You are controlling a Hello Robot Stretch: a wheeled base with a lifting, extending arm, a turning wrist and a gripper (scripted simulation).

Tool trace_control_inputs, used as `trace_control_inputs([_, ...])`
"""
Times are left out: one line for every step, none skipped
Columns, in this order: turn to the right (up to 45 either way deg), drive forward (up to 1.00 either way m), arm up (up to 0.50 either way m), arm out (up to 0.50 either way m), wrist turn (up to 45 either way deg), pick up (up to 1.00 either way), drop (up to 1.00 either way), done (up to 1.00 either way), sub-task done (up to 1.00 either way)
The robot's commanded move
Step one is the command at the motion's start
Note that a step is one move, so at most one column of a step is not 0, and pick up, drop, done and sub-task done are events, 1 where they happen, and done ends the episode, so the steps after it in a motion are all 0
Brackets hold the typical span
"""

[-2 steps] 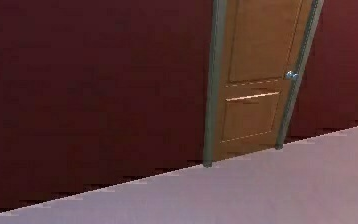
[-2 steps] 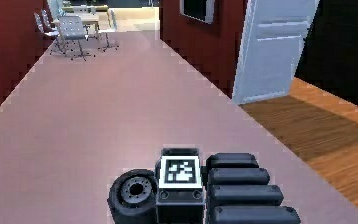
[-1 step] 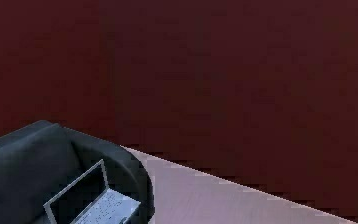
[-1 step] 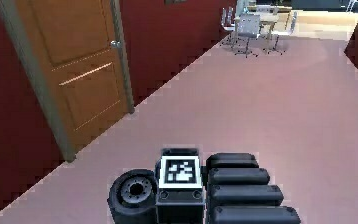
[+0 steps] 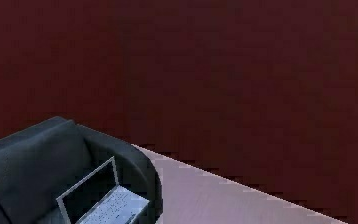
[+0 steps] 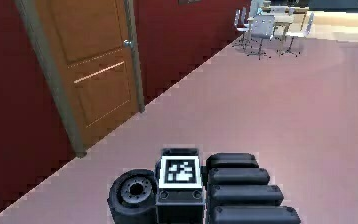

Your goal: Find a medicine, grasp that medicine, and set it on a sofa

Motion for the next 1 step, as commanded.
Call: trace_control_inputs([45.0, 0.0, 0.0, 0.0, 0.0, 0.0, 0.0, 0.0, 0.0])
